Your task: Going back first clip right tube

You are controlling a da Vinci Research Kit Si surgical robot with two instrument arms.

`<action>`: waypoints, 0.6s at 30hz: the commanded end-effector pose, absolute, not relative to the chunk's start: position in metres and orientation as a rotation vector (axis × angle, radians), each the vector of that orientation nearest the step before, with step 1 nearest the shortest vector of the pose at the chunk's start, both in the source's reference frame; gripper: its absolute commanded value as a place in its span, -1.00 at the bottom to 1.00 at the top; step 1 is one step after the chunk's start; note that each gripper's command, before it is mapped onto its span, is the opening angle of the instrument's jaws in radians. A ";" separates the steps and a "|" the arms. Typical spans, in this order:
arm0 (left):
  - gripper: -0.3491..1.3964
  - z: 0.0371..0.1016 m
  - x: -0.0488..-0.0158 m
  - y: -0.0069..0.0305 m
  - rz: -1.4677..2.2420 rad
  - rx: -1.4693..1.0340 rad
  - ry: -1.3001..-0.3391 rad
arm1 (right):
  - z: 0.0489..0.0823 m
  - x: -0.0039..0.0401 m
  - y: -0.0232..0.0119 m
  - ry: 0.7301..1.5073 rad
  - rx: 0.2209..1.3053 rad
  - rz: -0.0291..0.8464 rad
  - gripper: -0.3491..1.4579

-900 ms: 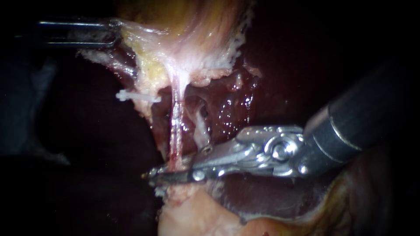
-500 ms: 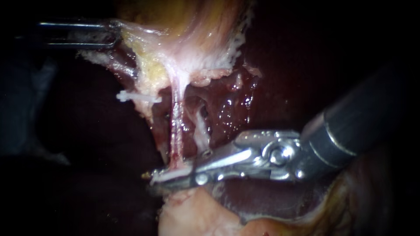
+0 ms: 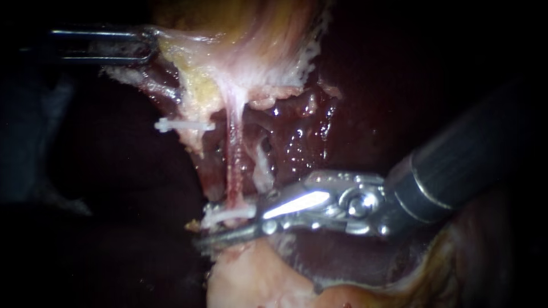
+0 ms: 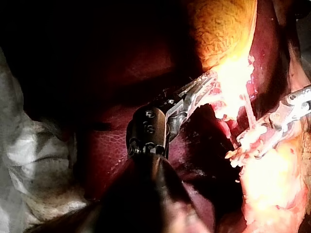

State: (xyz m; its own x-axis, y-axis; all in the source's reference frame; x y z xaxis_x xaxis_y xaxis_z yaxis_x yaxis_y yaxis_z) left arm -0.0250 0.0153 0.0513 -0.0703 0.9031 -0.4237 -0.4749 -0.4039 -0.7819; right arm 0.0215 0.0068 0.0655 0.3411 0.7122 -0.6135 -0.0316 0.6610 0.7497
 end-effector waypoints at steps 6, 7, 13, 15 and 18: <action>-1.00 0.0514 -0.0249 0.0152 1.684 -1.134 -0.554 | 0.0664 0.0197 0.0077 1.161 0.533 0.462 -0.06; -1.00 0.0514 -0.0248 0.0152 1.684 -1.134 -0.554 | 0.0663 0.0191 0.0077 1.163 0.524 0.452 -0.06; -1.00 0.0513 -0.0246 0.0152 1.685 -1.135 -0.555 | 0.0655 0.0154 0.0077 1.182 0.457 0.362 -0.06; -1.00 0.0513 -0.0246 0.0152 1.685 -1.135 -0.556 | 0.0651 0.0140 0.0077 1.190 0.442 0.327 -0.06; -1.00 0.0513 -0.0245 0.0151 1.685 -1.135 -0.556 | 0.0644 0.0115 0.0081 1.200 0.428 0.285 -0.06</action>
State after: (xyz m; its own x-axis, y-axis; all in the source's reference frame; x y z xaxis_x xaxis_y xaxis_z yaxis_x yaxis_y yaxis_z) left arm -0.0245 0.0151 0.0513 -0.0715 0.9029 -0.4239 -0.4753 -0.4045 -0.7813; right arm 0.0107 0.0082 0.0643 0.3410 0.4285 -0.8367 0.0168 0.8872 0.4611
